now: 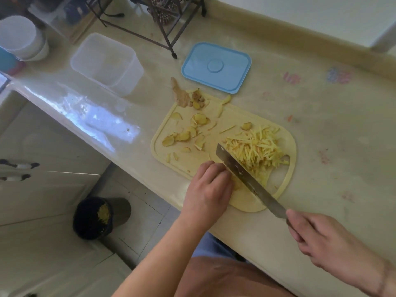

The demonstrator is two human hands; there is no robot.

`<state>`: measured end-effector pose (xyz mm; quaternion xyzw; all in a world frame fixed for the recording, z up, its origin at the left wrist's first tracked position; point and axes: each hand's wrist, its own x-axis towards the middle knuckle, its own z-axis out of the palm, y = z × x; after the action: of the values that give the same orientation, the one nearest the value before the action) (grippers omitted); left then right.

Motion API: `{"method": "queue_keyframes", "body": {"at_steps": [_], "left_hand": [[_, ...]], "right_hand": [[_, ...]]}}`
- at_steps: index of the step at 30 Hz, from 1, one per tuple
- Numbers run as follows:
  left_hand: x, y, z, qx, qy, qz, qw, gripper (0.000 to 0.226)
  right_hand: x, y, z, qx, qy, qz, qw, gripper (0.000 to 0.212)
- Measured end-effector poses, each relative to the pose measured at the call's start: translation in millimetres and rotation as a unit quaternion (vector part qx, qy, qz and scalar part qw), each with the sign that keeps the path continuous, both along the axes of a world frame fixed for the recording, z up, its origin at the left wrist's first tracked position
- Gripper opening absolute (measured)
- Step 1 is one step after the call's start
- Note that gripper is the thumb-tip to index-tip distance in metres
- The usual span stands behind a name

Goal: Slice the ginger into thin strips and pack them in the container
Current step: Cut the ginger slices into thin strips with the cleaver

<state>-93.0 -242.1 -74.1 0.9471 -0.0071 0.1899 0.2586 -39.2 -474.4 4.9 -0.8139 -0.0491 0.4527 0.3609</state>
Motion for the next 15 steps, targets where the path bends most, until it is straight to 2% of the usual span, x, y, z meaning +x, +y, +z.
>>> {"method": "queue_keyframes", "body": {"at_steps": [5, 13, 15], "left_hand": [[-3, 3, -5, -0.016, 0.015, 0.006, 1.0, 0.009], [-4, 1, -7, -0.026, 0.011, 0.023, 0.999, 0.007], [-4, 0, -6, -0.023, 0.012, 0.024, 0.999, 0.007]], "right_hand": [[7, -2, 5, 0.006, -0.002, -0.013, 1.0, 0.07], [6, 8, 1, 0.032, 0.11, -0.035, 0.993, 0.069], [9, 9, 1, 0.029, 0.141, -0.048, 0.988, 0.062]]}}
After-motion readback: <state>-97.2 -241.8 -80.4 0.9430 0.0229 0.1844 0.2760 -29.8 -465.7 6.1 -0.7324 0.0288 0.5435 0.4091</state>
